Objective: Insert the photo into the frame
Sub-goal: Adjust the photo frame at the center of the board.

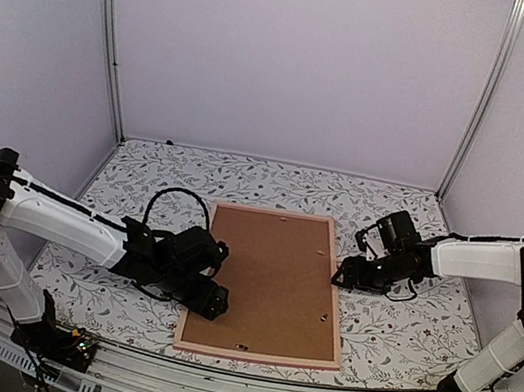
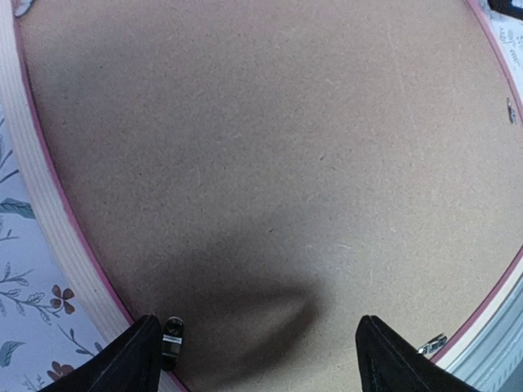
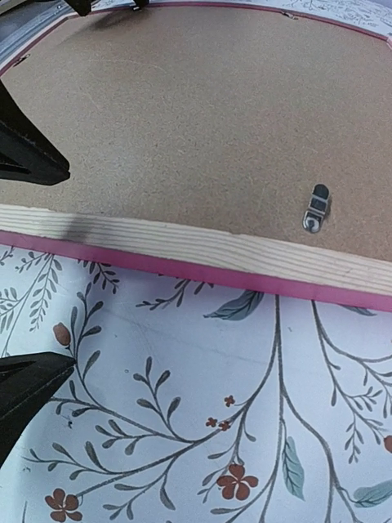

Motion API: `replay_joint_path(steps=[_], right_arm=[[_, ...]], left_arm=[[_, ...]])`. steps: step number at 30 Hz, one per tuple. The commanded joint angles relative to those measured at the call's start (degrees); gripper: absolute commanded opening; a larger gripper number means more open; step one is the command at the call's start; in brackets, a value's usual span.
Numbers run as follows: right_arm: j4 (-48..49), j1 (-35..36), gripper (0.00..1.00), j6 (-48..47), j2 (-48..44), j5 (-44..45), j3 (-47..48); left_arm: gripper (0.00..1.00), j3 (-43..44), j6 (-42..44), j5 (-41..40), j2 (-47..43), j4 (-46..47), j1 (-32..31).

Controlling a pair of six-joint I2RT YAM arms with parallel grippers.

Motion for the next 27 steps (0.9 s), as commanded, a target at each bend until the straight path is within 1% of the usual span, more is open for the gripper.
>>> replay_joint_path(steps=[1,9,11,14,17,21,24,27], right_arm=[[1.8,0.3,0.74,1.3,-1.8,-1.2,-1.5],[3.5,1.5,0.74,3.0,-2.4,-1.6,-3.5],[3.9,1.8,0.74,3.4,-2.4,-1.6,-4.0],[4.9,2.1,0.74,4.0,-2.6,-1.8,-4.8],[5.1,2.2,0.74,4.3,-2.9,-1.6,-5.1],[4.9,2.3,0.74,4.3,-3.1,-1.6,-5.1],[5.1,2.3,0.74,4.3,-2.8,-1.7,-5.1],[5.1,2.3,0.74,4.2,-2.2,-1.7,-4.7]], left_arm=[[0.84,-2.5,-3.7,4.1,-1.3,-0.2,-1.3],[0.84,-4.8,-6.8,5.4,-4.7,2.2,-1.3],[0.84,-5.6,-7.4,7.3,-5.2,3.3,-1.3],[0.84,-6.0,-7.5,7.1,-6.3,3.9,-1.5],[0.84,-5.7,-6.5,4.5,-8.7,3.3,-1.7],[0.84,-3.7,-5.0,-1.2,-10.5,-1.3,-1.9],[0.85,-2.3,-3.9,-4.1,-9.9,-5.1,-2.0],[0.86,-0.9,-3.0,-7.0,-7.3,-9.0,-2.2]])
